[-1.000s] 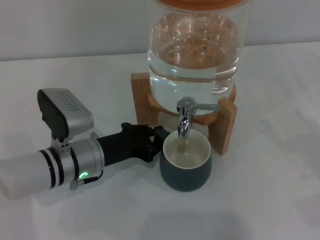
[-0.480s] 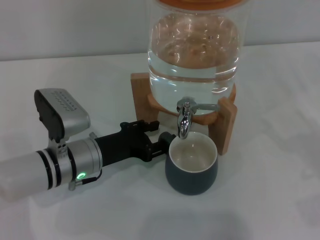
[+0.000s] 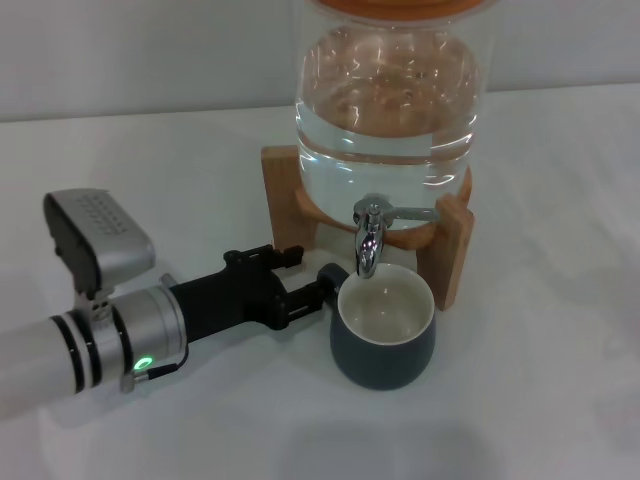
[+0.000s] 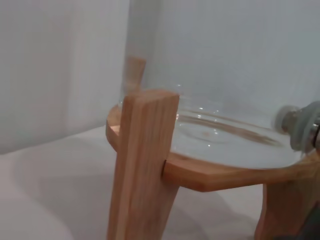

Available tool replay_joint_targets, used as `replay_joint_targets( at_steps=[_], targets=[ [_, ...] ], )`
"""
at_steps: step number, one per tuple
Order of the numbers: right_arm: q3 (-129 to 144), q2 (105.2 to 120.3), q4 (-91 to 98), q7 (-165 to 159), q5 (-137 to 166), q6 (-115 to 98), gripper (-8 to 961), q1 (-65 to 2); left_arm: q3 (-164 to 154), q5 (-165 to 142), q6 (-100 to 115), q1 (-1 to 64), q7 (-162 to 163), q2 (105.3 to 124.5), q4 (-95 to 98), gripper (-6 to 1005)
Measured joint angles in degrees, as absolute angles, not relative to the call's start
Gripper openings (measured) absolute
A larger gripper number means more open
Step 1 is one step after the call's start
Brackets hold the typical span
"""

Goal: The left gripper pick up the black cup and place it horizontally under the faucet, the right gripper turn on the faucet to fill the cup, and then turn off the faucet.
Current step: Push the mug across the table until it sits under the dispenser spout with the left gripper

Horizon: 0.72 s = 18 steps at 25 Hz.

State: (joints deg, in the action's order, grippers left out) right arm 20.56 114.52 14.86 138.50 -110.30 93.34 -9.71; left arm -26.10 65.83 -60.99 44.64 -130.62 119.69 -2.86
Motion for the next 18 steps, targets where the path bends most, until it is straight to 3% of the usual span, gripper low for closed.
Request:
replay_joint_targets(
  at_steps=[18],
  targets=[
    [20.7,114.52,14.9,138.4,-110.3,93.7,858,-9.6,-26.6,62.1,-71.7,37.6,-127.9,119.33,5.1,600]
  ],
)
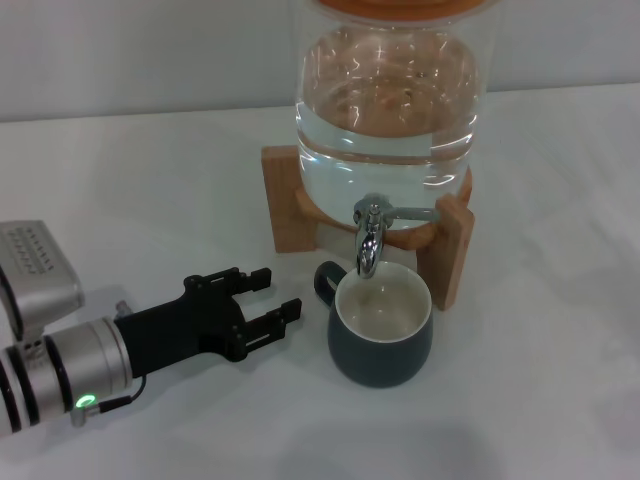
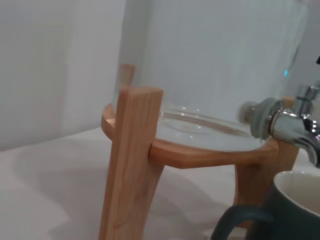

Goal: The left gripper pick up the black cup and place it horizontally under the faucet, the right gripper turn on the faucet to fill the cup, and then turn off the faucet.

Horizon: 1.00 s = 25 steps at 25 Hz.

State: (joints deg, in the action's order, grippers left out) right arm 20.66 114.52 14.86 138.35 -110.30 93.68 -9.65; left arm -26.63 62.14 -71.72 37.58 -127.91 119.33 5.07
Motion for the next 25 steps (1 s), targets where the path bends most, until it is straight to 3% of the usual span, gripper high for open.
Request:
replay_joint_targets(
  at_steps=[7,17,25],
  targets=[
    [20.8,114.49,17.6,136.0,-108.8,94.4,858,-8.1,-26.2,65.6,-78.1,32.2,-127.8,119.28,10.6,603],
    [21.1,114.98,37.8,116.3,-100.5,99.6,857,-3.4,-26.2,75.9,-83.0,23.8,-125.8,119.18,18.3,604],
    [37.5,115.14,60.7,93.4,-94.8,101.7,857,-2.8,-26.1,93.5,-81.7,17.2,-126.3,119.08,21.2,605]
  ],
)
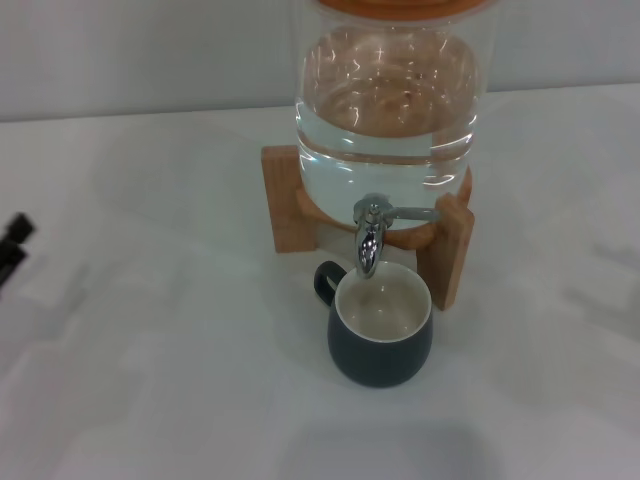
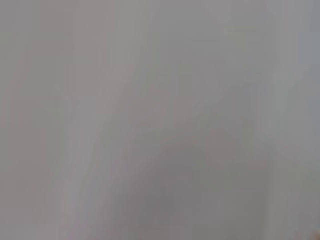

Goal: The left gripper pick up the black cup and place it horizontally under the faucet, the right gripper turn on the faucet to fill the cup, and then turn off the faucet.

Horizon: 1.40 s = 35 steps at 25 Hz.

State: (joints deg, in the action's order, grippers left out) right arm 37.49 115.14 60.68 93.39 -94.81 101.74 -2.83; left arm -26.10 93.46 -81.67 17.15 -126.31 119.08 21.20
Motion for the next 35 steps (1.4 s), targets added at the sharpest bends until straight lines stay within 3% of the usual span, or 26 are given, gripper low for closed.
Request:
replay_joint_targets(
  at_steps=[11,35],
  targets=[
    [57.7,115.13,74.9,83.6,-92.5,93.6,857,-4.1,-26.1,103.5,-79.2,14.7,-126.3,119.0,21.3,605],
    [73.8,115.05,78.0,78.4,-91.0,79.9,858,-8.2,-26.1,103.8,-78.2,14.9,-126.5,119.0,21.1,599]
  ],
)
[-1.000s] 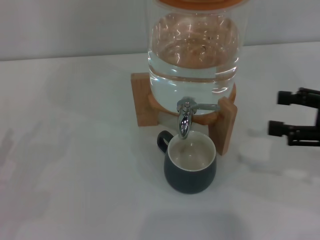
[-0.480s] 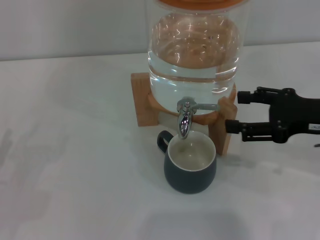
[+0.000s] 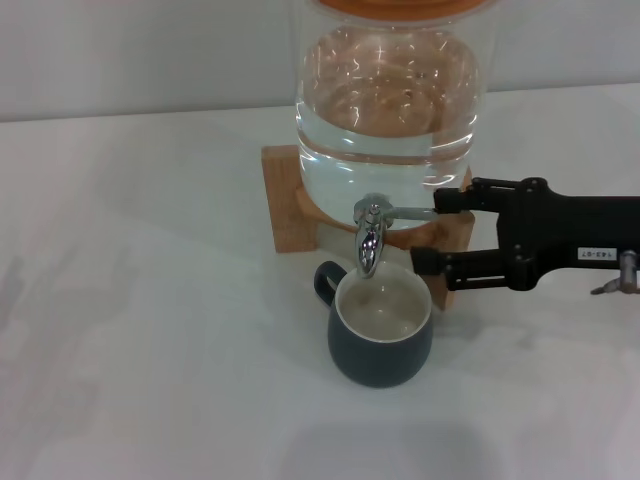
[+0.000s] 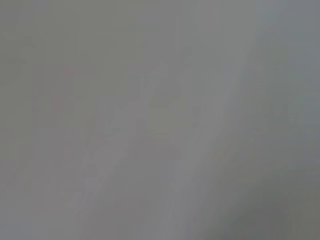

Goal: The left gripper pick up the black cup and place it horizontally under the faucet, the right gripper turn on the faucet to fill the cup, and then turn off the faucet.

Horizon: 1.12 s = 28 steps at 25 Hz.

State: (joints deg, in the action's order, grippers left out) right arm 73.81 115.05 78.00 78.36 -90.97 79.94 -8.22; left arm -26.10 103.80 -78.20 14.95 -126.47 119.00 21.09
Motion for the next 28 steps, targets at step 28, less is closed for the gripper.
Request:
replay_joint_targets(
  at_steps=[28],
  targets=[
    [77.9,114.96,79.7,76.5,-91.0,80.7,857,-8.6,-26.1,104.2,-77.3,15.2,-127.3,119.0,21.3,595]
  ],
)
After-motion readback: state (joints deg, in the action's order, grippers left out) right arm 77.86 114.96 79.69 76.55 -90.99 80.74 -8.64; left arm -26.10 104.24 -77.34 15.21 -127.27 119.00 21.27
